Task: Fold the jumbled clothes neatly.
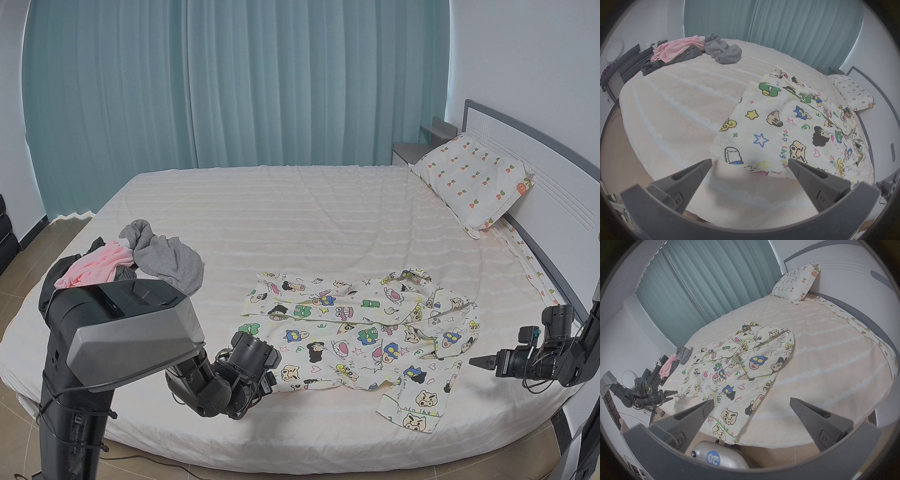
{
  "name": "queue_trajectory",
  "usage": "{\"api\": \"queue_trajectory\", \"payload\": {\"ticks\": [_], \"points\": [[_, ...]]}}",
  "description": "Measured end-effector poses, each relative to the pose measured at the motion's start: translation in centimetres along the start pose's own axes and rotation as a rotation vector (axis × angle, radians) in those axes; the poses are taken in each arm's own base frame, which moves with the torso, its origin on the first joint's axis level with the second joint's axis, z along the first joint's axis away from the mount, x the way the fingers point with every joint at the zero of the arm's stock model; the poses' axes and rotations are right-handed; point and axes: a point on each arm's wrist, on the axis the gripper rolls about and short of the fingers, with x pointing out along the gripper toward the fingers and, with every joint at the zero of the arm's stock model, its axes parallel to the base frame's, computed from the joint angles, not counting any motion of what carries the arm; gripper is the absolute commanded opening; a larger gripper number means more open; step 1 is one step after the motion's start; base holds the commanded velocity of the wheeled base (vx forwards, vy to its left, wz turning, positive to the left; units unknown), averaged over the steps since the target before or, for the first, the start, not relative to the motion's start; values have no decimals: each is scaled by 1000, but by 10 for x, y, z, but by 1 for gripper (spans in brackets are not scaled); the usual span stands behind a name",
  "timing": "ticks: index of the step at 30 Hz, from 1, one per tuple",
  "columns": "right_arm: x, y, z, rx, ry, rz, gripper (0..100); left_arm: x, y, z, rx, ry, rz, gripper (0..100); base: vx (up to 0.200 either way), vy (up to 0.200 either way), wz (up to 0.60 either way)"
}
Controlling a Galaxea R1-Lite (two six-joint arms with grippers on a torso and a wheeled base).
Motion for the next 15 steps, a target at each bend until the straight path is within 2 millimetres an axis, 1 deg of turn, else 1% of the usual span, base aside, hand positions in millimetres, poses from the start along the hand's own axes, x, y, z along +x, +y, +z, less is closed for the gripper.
{"api": "queue_trajectory", "payload": {"ticks": [4, 12, 15], "points": [[0, 0, 0, 0, 0, 0, 100, 4, 0, -1, 1, 2, 5, 100, 0, 0, 0], [-3, 3, -2, -11, -13, 29, 100, 11, 7, 4, 35, 22, 48, 100, 0, 0, 0], [-4, 5, -4, -23, -31, 45, 100, 12, 6, 7, 43, 36, 68, 100, 0, 0, 0]]}}
